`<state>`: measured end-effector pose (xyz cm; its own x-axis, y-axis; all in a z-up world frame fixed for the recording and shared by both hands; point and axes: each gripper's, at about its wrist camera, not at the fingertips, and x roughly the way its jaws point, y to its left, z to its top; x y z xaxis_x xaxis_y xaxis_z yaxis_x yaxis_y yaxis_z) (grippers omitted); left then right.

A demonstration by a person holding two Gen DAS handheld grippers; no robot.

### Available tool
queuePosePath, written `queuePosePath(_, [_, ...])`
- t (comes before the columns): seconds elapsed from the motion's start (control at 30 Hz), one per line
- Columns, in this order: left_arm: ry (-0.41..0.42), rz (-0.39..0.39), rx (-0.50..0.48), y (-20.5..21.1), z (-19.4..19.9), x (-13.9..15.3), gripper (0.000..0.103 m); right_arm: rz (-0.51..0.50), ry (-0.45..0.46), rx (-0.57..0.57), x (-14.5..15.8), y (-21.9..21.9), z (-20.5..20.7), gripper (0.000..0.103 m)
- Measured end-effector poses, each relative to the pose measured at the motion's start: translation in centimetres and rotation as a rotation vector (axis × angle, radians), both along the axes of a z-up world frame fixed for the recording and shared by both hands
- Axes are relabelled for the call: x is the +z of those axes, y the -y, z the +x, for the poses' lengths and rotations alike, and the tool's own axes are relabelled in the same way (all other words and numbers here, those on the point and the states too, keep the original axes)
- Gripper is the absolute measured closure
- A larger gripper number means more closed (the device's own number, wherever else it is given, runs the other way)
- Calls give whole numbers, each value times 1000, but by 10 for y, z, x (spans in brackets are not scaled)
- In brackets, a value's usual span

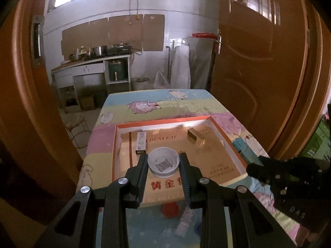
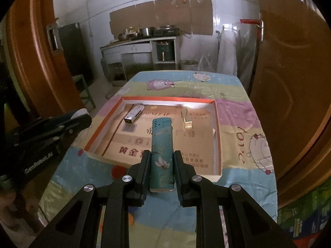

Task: Organize rigid objects
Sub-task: 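Carry white cap with left tool and blue lighter with right tool into tray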

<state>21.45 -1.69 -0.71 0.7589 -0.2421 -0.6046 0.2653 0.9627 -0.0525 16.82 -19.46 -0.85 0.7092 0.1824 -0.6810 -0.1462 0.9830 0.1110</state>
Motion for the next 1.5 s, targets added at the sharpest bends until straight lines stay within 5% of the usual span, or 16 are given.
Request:
queuePosePath(0.67, [-38, 20, 24, 17, 64, -20, 73, 22, -54, -3, -24, 7, 63, 81])
queuePosePath(1.5, [-193, 32, -3, 38, 132, -85, 73, 27, -156, -12, -86, 13, 130, 80])
